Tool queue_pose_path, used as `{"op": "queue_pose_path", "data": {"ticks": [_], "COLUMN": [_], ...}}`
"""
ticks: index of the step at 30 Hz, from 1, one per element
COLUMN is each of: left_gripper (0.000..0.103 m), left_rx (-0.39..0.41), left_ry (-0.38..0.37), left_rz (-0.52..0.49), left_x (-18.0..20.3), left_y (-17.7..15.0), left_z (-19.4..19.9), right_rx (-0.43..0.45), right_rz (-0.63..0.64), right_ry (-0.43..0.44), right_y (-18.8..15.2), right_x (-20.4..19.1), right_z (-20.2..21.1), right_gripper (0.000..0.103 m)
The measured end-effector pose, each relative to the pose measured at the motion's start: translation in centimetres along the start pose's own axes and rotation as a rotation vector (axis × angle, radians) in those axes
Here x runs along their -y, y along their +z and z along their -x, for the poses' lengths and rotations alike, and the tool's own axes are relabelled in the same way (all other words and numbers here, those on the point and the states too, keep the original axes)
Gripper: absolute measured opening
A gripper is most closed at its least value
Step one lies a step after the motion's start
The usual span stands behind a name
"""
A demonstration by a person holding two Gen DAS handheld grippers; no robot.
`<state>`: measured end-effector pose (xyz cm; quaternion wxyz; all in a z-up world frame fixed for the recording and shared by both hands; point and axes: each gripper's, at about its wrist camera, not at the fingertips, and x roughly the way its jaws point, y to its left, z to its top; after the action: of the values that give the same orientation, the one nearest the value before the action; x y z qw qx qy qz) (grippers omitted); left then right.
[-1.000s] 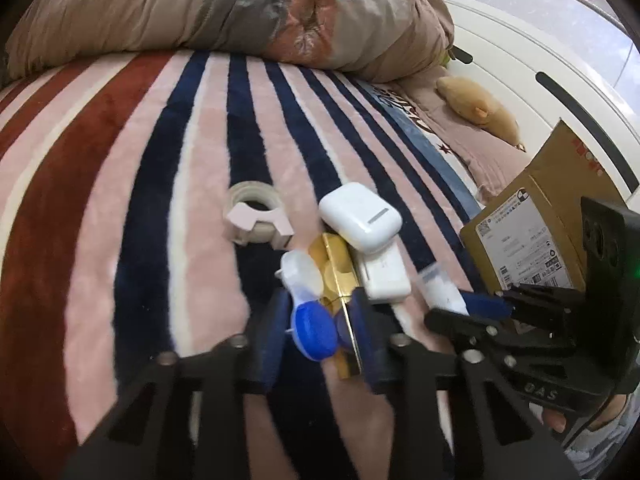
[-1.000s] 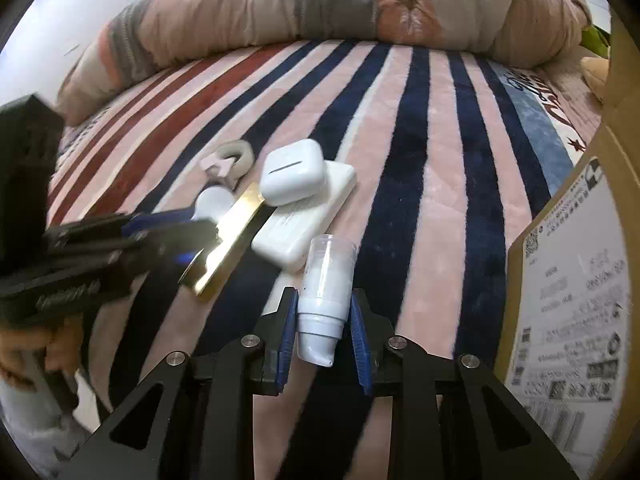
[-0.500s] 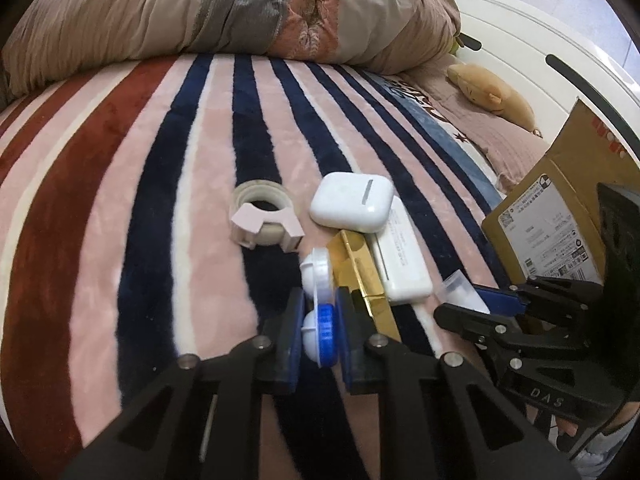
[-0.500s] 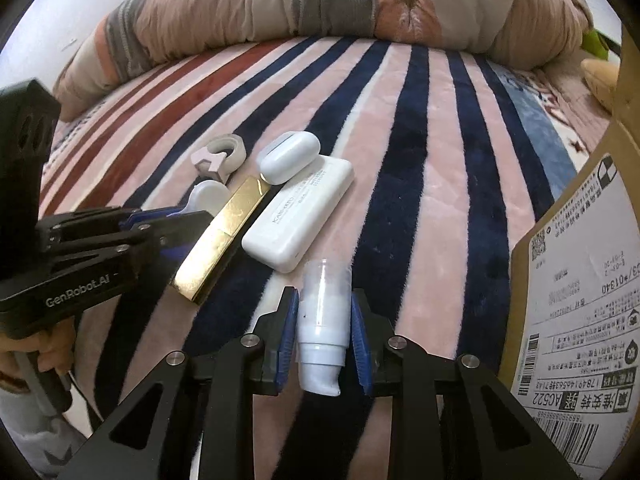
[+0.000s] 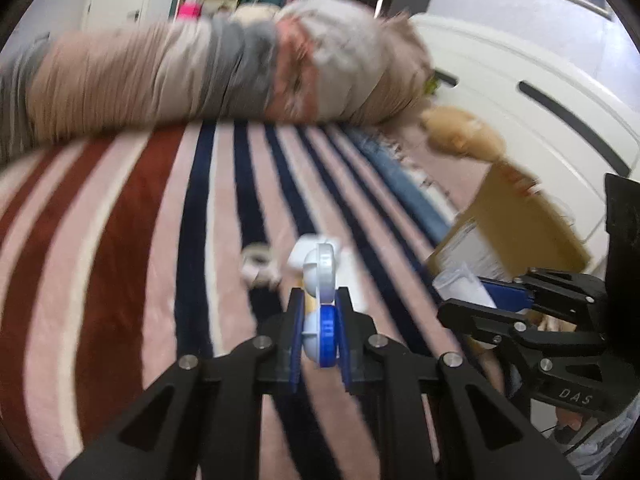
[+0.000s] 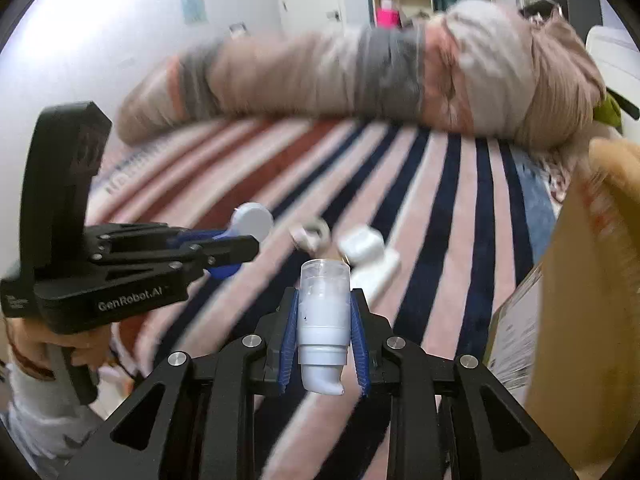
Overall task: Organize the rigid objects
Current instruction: 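Lower the lotion tube into the box with the right tool while the left tool drops the lens case in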
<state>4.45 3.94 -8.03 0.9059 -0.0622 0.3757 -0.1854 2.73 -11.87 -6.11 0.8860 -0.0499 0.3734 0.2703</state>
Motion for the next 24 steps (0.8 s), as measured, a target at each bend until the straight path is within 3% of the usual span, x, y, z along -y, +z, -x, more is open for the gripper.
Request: {"op": "queue_pose_path", "data": {"ticks": [3,5,10,13,17,24], "left_gripper": [0.012,0.013,0.013,0.012,0.013,0.012], "left_rx": [0.075,0.107,0.118,0.088,0.029,-0.092], "left_ry": [-0.033,-0.101,-0.207,-0.263,-0.264,-0.22], "left_rz": [-0.042,-0.05,-0.143,-0.198,-0.267,-0.375], "left_x": [2.8,4.6,10.3,14.1,18.4,23.3], "left_y": [1.8,3.2,5.8,6.9,7.5,8.3], "left_z": [3.0,4.2,4.6,3.2,0.6,-4.3], "right_rx": [0.087,0.146,0.204,0.185,0.105,0.067], "right_rz": [0.013,0.023,-0.027,-0.089,-0.126,-0.174], "right_ry": [0.012,-0.006,-0.129,-0.202,-0.299,-0.324], "right_y": [0.7,1.1,0.3,-1.2,-3.6,-6.1], "right_x": [0.3,1.0,5.7,9.3,12.9,16.6], "right_z": [3.9,6.6,10.9,12.2,11.6,11.2], "right_gripper": [0.02,0.02,0.02,0.02,0.02,0.02]}}
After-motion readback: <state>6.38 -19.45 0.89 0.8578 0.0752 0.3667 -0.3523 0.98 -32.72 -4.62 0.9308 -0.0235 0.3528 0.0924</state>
